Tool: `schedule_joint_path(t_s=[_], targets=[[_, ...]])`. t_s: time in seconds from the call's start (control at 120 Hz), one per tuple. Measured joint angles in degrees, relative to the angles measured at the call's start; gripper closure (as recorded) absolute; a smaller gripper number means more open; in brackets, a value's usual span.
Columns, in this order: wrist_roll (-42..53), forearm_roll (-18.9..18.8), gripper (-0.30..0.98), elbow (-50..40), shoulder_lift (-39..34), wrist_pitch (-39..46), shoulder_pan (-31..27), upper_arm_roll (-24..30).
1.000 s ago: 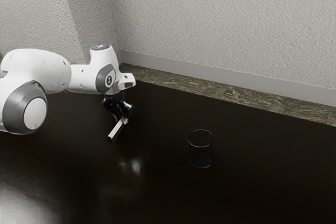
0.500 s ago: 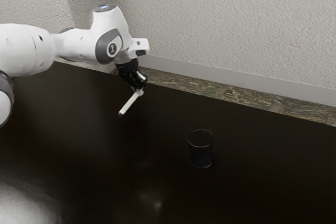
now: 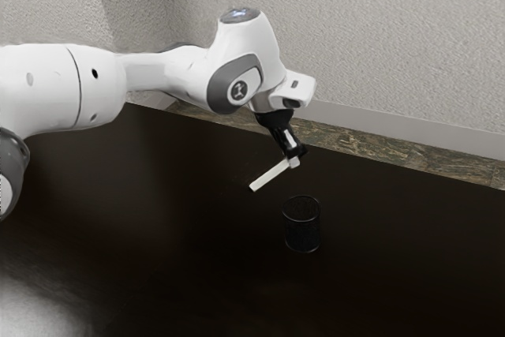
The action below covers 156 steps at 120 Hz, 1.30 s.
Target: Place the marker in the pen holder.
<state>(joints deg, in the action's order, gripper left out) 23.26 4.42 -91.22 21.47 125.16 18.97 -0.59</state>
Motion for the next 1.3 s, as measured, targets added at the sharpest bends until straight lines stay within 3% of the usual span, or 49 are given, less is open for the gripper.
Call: schedule_joint_path(t_s=[0.192,0.417,0.542,0.917,1.108,1.3], targets=[[2.26,0.33,0.79,5.95,4.51,1.35,0.83,2.33],[4.08,7.08,0.79,8.09,8.53,3.21,0.7,3.21],[5.16,8.9,0.79,8.52,9.86,4.53,0.31,3.07],[7.77,9.6,0.79,13.45,17.27,7.21,0.05,2.73],[8.19,9.31,0.78,12.7,16.85,7.67,-0.93,2.97],[8.74,9.53,0.75,8.28,15.83,7.26,-10.06,13.01]])
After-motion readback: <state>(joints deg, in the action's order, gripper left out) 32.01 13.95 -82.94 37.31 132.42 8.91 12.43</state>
